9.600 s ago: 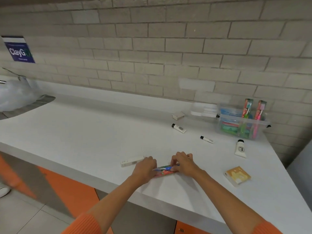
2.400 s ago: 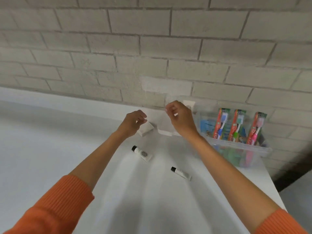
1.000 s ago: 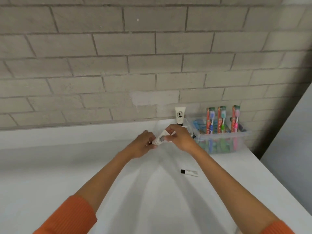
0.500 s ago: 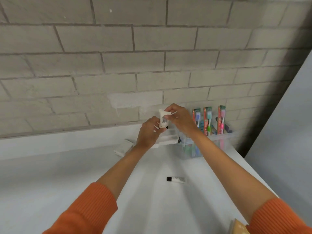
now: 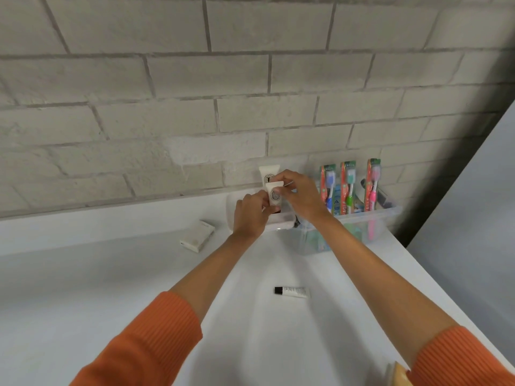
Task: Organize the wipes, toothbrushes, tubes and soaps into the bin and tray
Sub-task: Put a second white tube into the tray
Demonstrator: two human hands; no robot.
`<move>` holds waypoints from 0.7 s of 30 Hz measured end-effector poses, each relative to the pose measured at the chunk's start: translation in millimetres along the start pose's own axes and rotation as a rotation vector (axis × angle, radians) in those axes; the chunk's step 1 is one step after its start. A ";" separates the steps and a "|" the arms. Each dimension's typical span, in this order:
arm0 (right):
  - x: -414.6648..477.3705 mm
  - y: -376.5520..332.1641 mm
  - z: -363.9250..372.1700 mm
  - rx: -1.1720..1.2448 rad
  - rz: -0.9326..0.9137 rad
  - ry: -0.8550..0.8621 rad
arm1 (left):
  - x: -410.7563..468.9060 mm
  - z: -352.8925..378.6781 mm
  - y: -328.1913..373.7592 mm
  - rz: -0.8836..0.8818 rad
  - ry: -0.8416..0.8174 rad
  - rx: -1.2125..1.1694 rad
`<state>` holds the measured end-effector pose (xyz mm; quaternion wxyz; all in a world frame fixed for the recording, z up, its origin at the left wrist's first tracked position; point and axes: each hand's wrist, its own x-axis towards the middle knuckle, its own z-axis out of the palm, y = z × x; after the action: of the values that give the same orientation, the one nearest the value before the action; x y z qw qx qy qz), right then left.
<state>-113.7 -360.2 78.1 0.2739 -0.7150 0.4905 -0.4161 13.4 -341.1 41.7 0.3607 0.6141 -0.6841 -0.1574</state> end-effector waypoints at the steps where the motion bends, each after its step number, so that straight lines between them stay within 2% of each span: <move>1: 0.4 1.2 -0.1 -0.004 0.003 0.011 | 1.0 0.8 0.3 0.005 0.005 0.020; 9: -2.4 2.2 -2.6 -0.050 0.013 0.033 | 0.8 1.7 0.7 0.023 0.023 0.077; 13: -15.6 -8.3 -9.8 -0.089 -0.017 0.124 | -12.4 -8.5 0.4 0.057 0.122 0.054; 17: -41.0 -20.1 -18.3 -0.110 -0.058 0.199 | -35.9 -20.5 0.7 0.176 0.235 0.079; 21: -77.4 -23.3 -24.0 -0.079 -0.083 0.125 | -68.2 -27.4 2.7 0.290 0.210 0.117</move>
<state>-136.7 -279.3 83.6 0.1968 -0.7175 0.4929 -0.4511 29.3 -269.3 41.9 0.4128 0.5419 -0.7321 0.0013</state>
